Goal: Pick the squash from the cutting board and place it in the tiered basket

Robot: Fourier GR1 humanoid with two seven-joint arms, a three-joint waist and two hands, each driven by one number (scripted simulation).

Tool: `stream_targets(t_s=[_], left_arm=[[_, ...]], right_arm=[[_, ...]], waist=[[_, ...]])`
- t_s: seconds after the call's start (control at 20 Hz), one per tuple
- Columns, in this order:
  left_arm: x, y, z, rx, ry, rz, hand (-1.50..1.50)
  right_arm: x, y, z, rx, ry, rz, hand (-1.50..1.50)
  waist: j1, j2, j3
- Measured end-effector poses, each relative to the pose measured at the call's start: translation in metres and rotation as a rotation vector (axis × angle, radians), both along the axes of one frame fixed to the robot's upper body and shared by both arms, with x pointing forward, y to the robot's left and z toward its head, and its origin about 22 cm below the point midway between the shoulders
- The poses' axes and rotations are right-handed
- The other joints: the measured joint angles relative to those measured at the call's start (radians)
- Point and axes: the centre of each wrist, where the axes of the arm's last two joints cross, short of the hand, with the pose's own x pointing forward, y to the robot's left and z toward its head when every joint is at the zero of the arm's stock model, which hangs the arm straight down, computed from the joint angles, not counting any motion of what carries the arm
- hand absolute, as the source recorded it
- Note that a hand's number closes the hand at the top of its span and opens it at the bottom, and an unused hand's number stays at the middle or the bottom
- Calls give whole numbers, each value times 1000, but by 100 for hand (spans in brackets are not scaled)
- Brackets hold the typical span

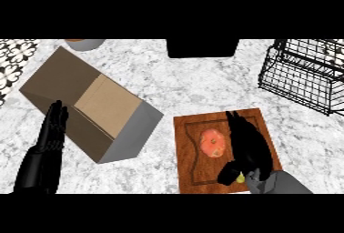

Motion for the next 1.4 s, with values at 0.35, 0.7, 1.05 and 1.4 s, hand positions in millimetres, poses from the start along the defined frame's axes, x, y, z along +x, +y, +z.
stream_targets(t_s=[0.35,0.7,1.05,1.4], left_arm=[[2,0,-1,3,-5,6,0],[0,0,-3,4,-9,21,0],[0,1,-4,8,-8,28,0],[1,1,-4,7,-4,32,0]], right_arm=[[11,6,-8,-13,50,-5,-150],[17,12,-19,-9,117,-21,-150],[24,14,-31,-2,166,-40,-150],[27,20,-37,-10,168,-35,150]], waist=[[-8,0,2],[-9,-2,3],[-14,-2,4],[-17,-5,3]])
